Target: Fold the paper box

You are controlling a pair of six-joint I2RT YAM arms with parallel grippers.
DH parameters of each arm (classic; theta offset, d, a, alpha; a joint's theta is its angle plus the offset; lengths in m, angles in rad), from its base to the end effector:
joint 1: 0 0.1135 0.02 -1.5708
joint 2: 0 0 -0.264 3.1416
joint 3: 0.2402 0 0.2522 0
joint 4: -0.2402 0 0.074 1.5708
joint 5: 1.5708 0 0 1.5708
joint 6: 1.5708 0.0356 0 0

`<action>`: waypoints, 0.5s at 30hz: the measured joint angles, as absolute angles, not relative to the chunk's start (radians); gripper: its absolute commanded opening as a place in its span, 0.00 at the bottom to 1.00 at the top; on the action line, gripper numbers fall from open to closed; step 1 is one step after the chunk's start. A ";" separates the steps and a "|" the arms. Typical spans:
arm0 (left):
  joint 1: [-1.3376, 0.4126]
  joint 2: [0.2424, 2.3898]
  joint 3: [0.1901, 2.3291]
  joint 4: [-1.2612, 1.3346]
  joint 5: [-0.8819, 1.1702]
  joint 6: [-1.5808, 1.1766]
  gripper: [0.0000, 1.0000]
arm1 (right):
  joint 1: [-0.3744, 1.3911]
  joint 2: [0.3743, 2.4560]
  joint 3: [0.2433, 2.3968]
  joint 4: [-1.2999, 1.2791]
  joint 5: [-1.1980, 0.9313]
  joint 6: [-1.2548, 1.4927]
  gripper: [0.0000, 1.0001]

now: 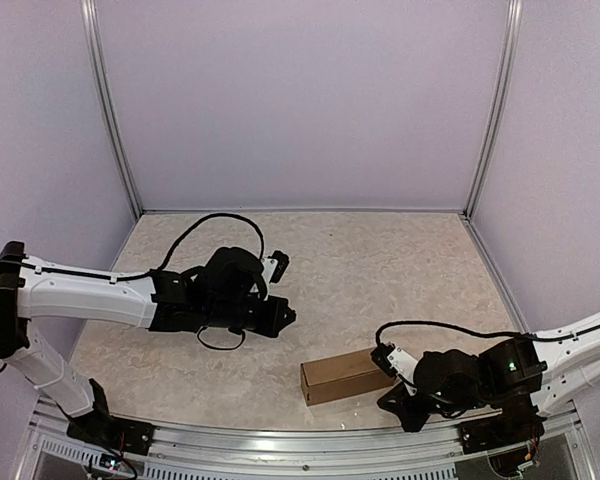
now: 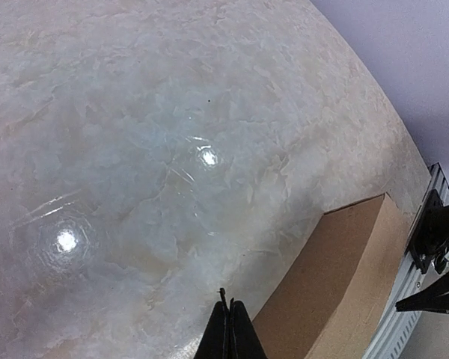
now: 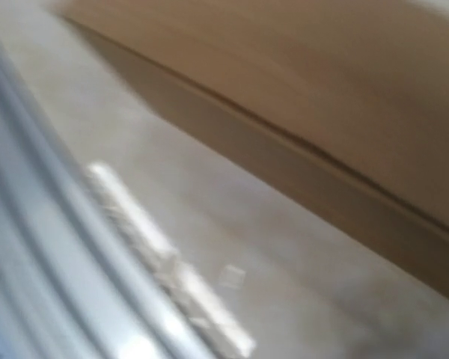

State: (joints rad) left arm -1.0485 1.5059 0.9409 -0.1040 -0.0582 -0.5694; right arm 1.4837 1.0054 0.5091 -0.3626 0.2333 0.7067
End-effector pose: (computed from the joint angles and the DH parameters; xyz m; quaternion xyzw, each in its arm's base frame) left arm 0.1653 -0.2831 0.2285 0.2012 0.8770 -0.2971 0.3196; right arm 0.0250 0.1921 0.1903 -0.3151 0.8769 0.2578 0.2555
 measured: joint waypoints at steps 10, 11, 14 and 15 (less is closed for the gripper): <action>-1.055 1.703 1.028 -0.046 0.098 -0.572 0.00 | 1.484 1.045 0.422 -0.312 0.455 0.910 0.00; -1.058 1.715 1.035 -0.044 0.109 -0.572 0.00 | 1.482 1.056 0.422 -0.300 0.474 0.926 0.00; -1.071 1.742 1.048 -0.028 0.141 -0.575 0.00 | 1.473 1.087 0.421 -0.257 0.519 0.970 0.00; -1.074 1.748 1.050 -0.021 0.150 -0.577 0.00 | 1.468 1.095 0.418 -0.236 0.530 0.984 0.00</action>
State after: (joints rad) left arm -1.0744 1.7481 1.0504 -0.0212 0.1505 -0.5770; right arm 1.4677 1.0950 0.4175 -0.2363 0.5301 0.9836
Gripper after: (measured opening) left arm 0.002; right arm 0.002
